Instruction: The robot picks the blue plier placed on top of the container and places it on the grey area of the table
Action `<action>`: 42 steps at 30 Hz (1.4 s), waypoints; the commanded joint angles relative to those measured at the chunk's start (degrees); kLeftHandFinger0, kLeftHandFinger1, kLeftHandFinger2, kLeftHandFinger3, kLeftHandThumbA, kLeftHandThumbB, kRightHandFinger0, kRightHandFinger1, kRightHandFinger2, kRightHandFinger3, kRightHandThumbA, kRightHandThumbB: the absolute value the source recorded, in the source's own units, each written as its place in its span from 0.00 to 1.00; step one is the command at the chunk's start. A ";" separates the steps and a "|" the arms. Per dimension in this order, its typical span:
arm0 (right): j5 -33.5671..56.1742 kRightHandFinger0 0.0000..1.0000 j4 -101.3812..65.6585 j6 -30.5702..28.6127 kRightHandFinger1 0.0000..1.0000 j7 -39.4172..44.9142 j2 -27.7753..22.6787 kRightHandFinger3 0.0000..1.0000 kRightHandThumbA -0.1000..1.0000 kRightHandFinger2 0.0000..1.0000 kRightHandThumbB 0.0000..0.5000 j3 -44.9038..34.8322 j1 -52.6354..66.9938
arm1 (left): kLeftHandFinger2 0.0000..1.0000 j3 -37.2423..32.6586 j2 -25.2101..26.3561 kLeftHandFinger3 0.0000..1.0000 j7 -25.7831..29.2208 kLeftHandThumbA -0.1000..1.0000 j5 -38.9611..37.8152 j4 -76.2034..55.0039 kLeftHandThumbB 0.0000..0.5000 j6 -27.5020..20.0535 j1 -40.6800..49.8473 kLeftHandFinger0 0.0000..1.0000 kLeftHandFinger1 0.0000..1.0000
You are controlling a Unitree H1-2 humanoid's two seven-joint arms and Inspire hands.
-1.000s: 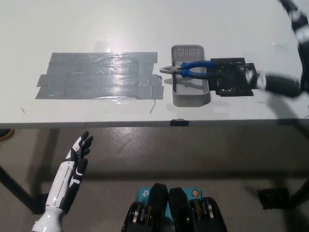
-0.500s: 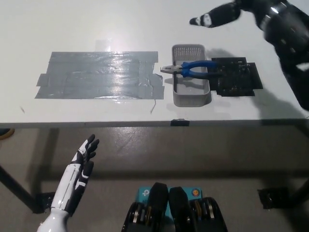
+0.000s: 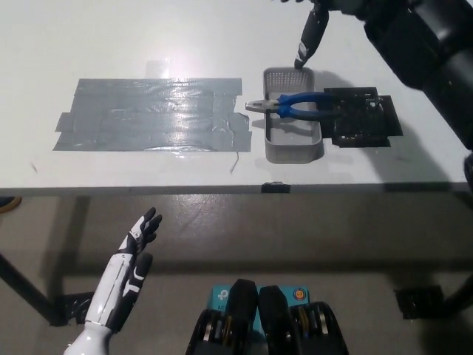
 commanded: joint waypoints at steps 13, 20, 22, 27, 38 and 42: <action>-5.12 1.00 8.95 -6.64 1.00 4.25 2.36 1.00 1.00 1.00 0.59 1.94 -3.55 | 1.00 0.11 1.22 1.00 -1.17 1.00 3.03 -1.94 0.44 -2.36 -0.14 1.00 1.00; -6.08 1.00 11.13 -3.83 1.00 0.76 4.29 1.00 1.00 1.00 0.60 1.41 -1.20 | 1.00 0.25 1.20 1.00 -1.51 1.00 2.79 -1.73 0.44 -2.63 -0.28 1.00 1.00; -6.53 1.00 11.72 -3.86 1.00 -1.01 4.85 1.00 1.00 1.00 0.61 1.31 -0.55 | 1.00 0.41 1.13 1.00 -1.67 1.00 2.55 -2.14 0.43 -2.23 -0.20 1.00 1.00; -6.16 1.00 13.39 -4.17 1.00 -4.26 5.73 1.00 1.00 1.00 0.64 -0.12 0.26 | 1.00 0.33 1.00 1.00 -1.81 1.00 3.02 -2.66 0.42 -2.06 0.38 1.00 1.00; -6.84 1.00 14.68 -5.77 1.00 -8.34 6.25 1.00 1.00 1.00 0.65 -1.57 1.83 | 1.00 0.02 1.19 1.00 -2.38 1.00 3.90 -3.43 0.41 -1.60 0.78 1.00 1.00; -6.40 1.00 15.01 -5.89 1.00 -9.23 6.25 1.00 1.00 1.00 0.66 -2.23 1.95 | 1.00 0.01 1.30 1.00 -2.73 1.00 4.14 -3.51 0.41 -1.46 0.59 1.00 1.00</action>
